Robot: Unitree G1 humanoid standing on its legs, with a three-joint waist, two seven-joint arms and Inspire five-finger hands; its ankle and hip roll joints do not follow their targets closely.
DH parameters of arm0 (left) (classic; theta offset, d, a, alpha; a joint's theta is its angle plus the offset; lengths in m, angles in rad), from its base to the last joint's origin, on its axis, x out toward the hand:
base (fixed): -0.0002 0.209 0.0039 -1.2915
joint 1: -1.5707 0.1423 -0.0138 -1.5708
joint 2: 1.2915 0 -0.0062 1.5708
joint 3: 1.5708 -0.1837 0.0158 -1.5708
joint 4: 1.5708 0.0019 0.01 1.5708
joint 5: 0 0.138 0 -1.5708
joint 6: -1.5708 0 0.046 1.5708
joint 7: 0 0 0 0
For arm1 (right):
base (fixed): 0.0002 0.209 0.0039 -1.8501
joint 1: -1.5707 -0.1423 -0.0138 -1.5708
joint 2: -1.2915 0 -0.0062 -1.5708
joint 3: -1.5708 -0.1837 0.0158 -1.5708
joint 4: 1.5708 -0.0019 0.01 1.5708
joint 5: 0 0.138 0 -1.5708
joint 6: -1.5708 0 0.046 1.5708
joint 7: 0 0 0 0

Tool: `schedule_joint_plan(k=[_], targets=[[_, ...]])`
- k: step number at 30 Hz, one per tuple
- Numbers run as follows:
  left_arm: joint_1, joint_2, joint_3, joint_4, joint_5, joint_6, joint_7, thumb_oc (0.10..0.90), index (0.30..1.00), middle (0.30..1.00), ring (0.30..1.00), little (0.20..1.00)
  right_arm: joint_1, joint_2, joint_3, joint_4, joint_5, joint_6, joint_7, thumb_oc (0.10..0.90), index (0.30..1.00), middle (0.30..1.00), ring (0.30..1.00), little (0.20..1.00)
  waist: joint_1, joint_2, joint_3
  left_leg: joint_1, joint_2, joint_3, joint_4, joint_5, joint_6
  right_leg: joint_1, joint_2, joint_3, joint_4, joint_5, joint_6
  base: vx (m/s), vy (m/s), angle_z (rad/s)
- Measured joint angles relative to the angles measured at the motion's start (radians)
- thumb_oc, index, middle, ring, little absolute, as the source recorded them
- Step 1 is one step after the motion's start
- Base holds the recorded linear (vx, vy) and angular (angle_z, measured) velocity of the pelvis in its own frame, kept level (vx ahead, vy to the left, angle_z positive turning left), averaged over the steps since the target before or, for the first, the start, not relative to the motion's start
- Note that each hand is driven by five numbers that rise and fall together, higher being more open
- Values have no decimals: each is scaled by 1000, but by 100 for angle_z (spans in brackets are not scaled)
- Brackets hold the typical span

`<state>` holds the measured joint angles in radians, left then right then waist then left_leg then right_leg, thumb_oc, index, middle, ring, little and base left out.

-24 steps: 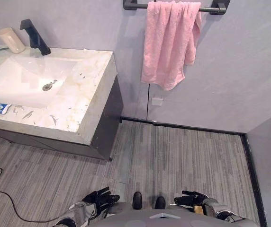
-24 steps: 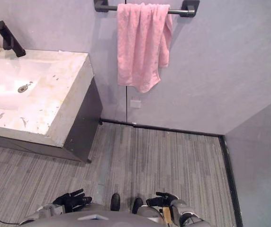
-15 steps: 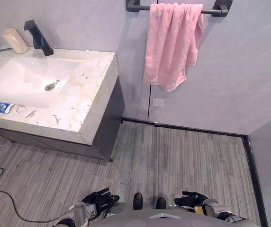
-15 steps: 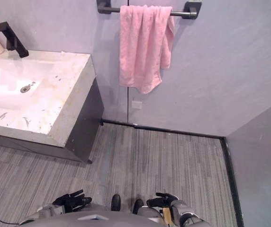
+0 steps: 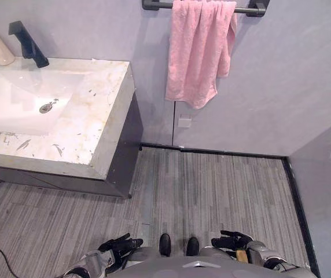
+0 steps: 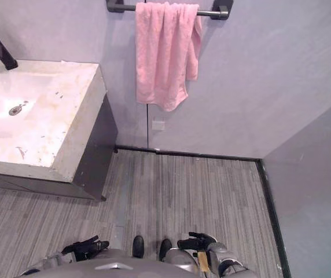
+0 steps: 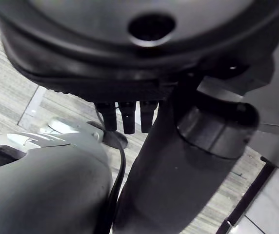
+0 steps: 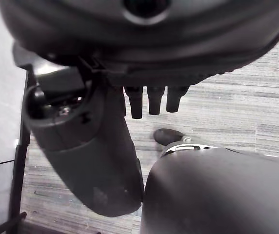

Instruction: Organize the bathroom.

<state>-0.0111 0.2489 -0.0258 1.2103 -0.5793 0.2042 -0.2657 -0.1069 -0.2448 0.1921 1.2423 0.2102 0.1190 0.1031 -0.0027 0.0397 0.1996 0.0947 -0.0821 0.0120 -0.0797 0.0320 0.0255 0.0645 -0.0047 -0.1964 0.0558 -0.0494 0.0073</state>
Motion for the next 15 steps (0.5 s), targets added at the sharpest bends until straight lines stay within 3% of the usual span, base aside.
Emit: schedule_joint_plan(k=[4,7,9,10,11,13,14,15], targets=[[-44,9,-8,6,4,19,0,800,900,900,900,900,-45,-14,-22,-2,0,-20,-3,800,900,900,900,900,-5,3,58,-8,-9,30,54,-23,38,-81,-29,17,185,-62,24,2,88,-19],[-69,15,-7,6,3,24,2,800,900,900,900,900,-87,-45,-28,-30,13,-53,11,800,900,900,900,900,-10,12,118,-22,-15,58,123,-59,96,-250,-66,33,518,-81,39,16,22,-27],[-70,29,-12,4,3,23,3,800,900,900,900,900,-87,-52,-27,-80,33,-72,20,800,900,900,900,900,-34,10,128,-47,-29,58,174,-89,99,-329,-116,44,619,-103,38,133,-108,3],[-74,30,-17,4,5,25,6,800,900,900,900,900,-90,-56,-27,-79,33,-73,16,800,900,900,900,900,-36,13,129,-49,-33,59,187,-99,93,-341,-145,44,564,-96,48,190,-199,4],[-87,26,-26,5,6,26,7,800,900,900,900,900,-84,-69,-28,-77,33,-81,16,800,900,900,900,900,-35,10,131,-66,-49,58,196,-106,79,-338,-201,60,326,-70,88,227,-256,0],[-106,29,-35,8,5,24,3,800,900,900,900,900,-83,-77,-54,-77,34,-87,18,800,900,900,900,900,-42,-2,150,-78,-77,49,218,-112,82,-324,-260,104,102,-10,151,289,-270,12],[-105,28,-38,9,4,20,2,800,900,900,900,900,-82,-74,-68,-75,36,-88,19,800,900,900,900,900,-53,5,156,-81,-89,43,220,-117,74,-319,-289,137,8,29,166,388,-333,39],[-104,22,-36,10,0,17,0,800,900,900,900,900,-79,-67,-96,-75,35,-89,14,800,900,900,900,900,-80,9,169,-80,-95,19,255,-148,91,-267,-312,173,-145,92,153,364,-339,39]])
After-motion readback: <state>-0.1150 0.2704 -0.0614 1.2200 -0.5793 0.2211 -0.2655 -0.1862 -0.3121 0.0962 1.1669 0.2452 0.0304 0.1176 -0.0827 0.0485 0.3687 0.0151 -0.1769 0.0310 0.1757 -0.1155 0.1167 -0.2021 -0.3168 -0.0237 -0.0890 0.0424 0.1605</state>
